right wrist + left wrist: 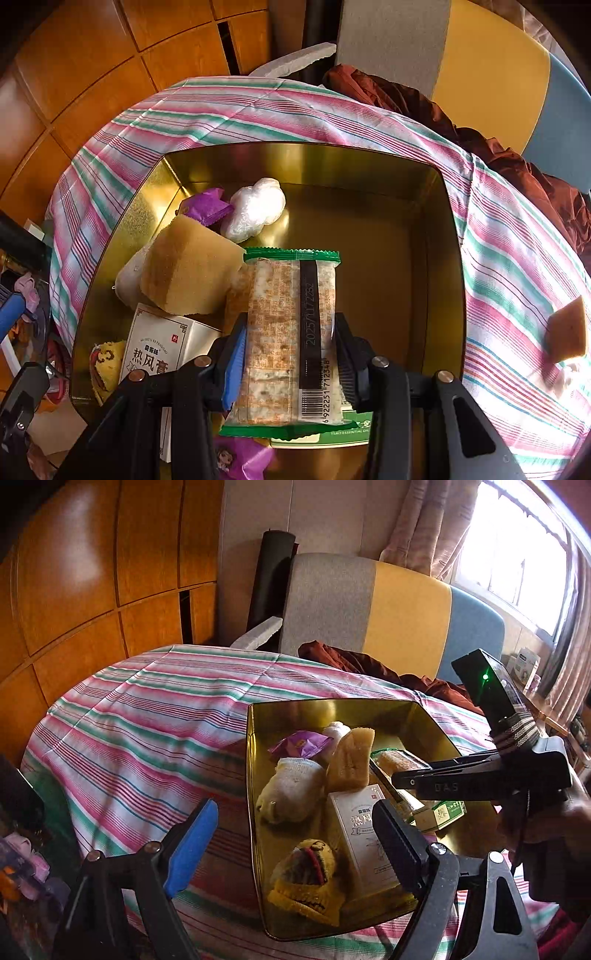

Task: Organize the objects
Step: 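Lower the rice-cracker bar into the tray and open the right gripper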

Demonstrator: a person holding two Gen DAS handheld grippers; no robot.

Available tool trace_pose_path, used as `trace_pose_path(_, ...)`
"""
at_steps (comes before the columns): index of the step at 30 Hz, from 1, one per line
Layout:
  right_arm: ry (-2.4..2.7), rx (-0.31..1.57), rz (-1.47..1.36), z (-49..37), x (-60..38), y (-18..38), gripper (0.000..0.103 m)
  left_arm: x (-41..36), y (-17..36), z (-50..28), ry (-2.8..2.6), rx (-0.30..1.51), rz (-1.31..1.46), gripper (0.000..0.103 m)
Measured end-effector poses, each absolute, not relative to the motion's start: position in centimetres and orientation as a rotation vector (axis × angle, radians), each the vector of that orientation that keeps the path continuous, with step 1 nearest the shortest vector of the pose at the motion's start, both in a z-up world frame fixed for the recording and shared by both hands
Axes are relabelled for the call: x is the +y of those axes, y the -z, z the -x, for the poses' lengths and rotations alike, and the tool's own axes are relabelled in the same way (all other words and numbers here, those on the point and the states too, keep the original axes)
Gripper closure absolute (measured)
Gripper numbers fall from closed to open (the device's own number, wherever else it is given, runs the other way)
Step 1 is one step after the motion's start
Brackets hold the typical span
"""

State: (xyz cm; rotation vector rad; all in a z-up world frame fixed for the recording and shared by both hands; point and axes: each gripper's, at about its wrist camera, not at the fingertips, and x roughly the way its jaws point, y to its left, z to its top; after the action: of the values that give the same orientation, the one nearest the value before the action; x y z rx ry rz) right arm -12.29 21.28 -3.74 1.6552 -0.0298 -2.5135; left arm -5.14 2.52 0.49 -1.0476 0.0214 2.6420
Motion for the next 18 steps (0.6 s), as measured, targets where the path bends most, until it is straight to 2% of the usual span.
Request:
trace_pose_path(11,2.497,-0.035,-1.673,11.93,20.72,4.64,0.059,2.53,-0.63,5.03,-2.651,0.024,1.049,0.016)
trace_pose_path(18,2.494,-0.109,-1.666,11.53,21.18,4.44,0.053,2.77,-0.73,4.72,-2.649,0.035,1.051,0.015)
